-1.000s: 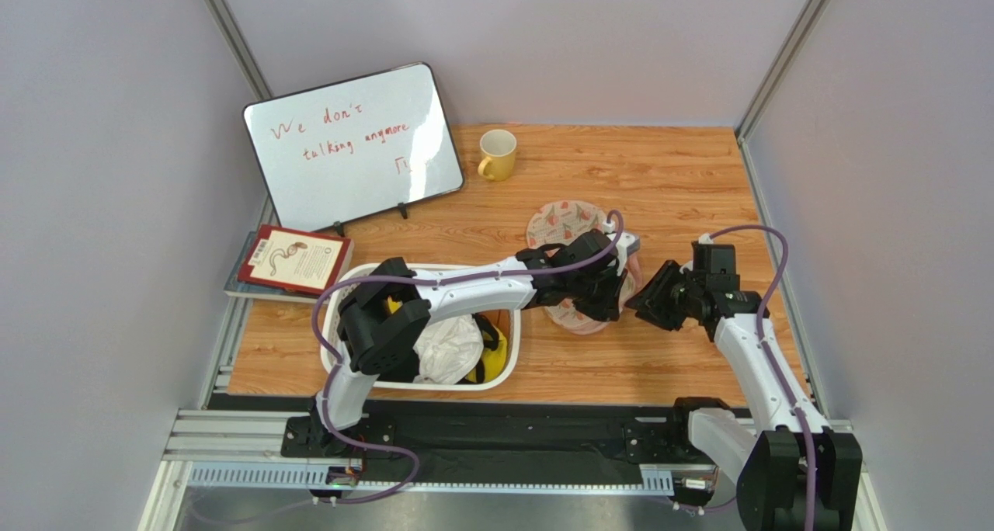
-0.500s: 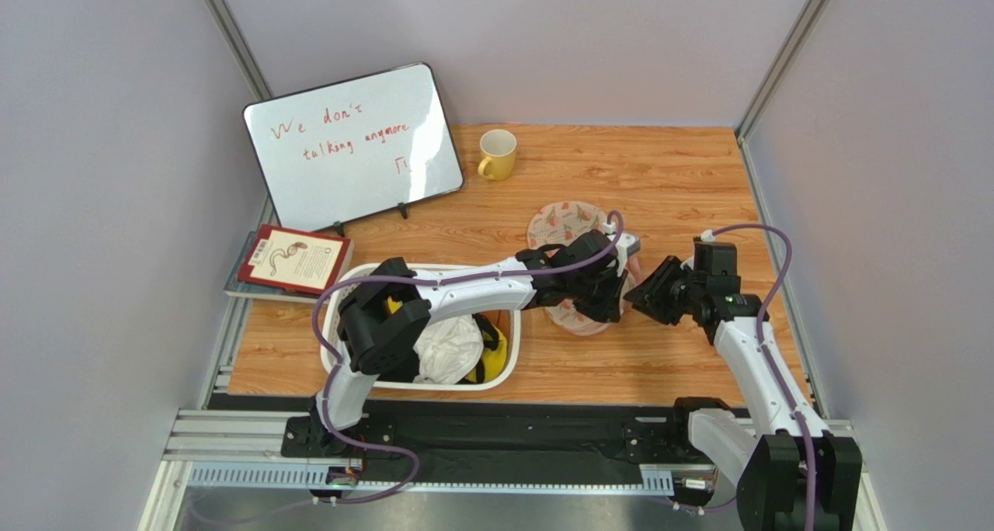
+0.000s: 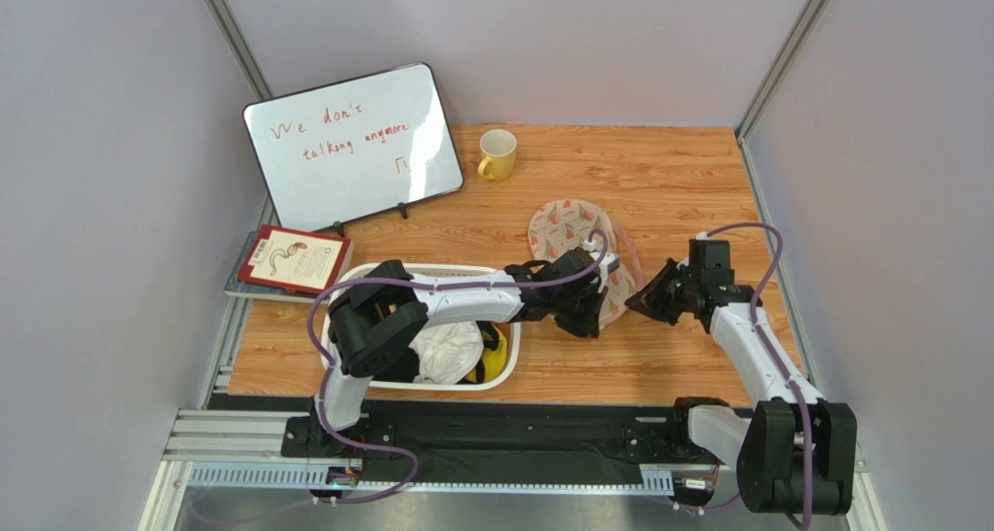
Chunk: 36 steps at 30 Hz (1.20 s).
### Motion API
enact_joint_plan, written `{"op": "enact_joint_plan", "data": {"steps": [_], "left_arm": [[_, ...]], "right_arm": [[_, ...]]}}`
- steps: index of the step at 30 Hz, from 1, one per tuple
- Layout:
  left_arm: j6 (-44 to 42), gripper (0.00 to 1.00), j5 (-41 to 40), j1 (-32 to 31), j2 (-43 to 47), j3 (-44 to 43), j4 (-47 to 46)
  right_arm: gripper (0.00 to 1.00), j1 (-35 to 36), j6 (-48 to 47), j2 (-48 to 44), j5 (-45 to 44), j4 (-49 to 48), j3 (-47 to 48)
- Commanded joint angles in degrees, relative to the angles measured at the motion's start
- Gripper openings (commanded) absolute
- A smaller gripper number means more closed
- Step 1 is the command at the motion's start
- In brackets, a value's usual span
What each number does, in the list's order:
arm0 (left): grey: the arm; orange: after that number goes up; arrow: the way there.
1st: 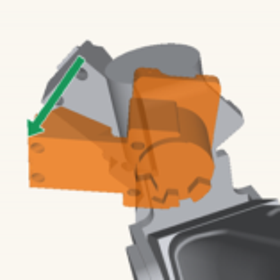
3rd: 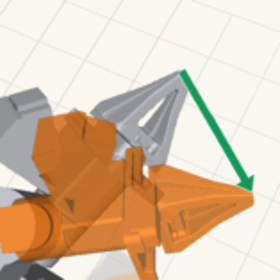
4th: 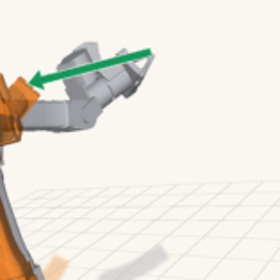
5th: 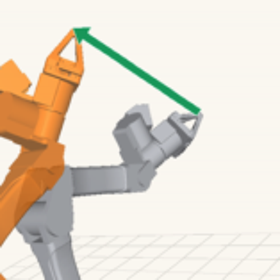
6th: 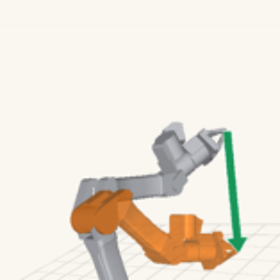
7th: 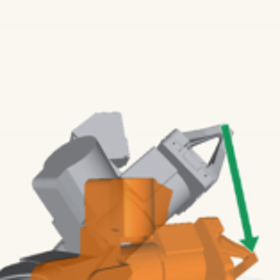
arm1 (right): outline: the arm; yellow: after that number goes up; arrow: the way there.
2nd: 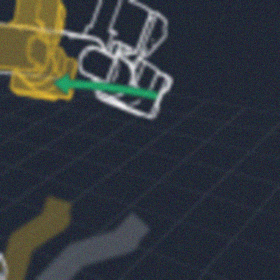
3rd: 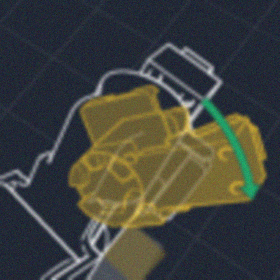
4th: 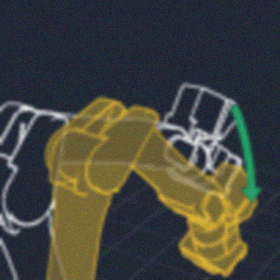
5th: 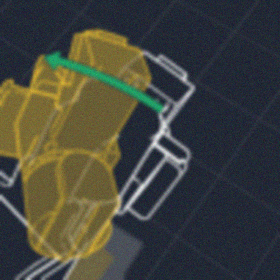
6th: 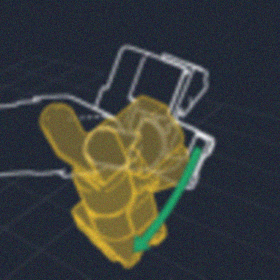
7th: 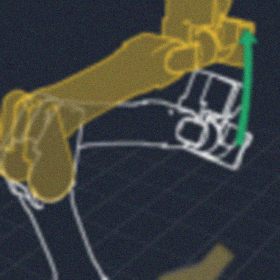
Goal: Place the bra in the laundry bag and zip it closed
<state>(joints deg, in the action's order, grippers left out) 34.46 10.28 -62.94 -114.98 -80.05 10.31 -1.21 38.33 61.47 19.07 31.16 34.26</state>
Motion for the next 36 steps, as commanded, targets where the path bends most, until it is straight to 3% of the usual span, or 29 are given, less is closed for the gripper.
{"op": "enact_joint_plan", "data": {"steps": [1,7,10,11,14,17,20,27,36], "left_arm": [[-0.2,0.0,-3.0,0.7,7.4,6.7,-0.1],[-1.8,0.0,-4.4,1.0,10.5,8.9,2.2],[-1.4,0.0,-2.2,0.9,9.2,6.2,1.7],[-1.1,0.0,-1.7,0.9,8.5,5.4,1.6],[-0.3,0.0,-0.4,0.9,6.5,1.8,0.2],[-0.8,0.0,-0.1,1.0,4.2,-3.3,1.8],[-1.4,0.0,0.3,0.9,2.4,-7.1,3.1],[-1.1,0.0,1.1,0.9,1.8,-7.7,3.5],[-1.1,0.0,-2.6,0.9,5.2,-0.5,3.0]], "right_arm": [[0.0,-2.7,-3.8,1.7,-0.9,-1.4,3.4],[0.0,-4.5,-6.2,5.1,-1.1,-1.2,5.6],[0.0,-0.4,-8.4,6.9,-1.5,0.7,9.1],[0.04,0.4,-8.4,7.0,-2.1,1.4,9.7],[0.4,0.9,-8.2,6.1,-1.8,2.5,9.6],[0.55,0.9,-8.6,3.8,-3.0,5.5,8.6],[0.58,0.9,-7.4,-0.5,-0.9,5.9,6.3],[0.53,0.9,1.0,-6.7,3.0,-0.7,-0.9],[0.05,0.9,0.5,-2.2,1.4,-1.7,0.3]]}}
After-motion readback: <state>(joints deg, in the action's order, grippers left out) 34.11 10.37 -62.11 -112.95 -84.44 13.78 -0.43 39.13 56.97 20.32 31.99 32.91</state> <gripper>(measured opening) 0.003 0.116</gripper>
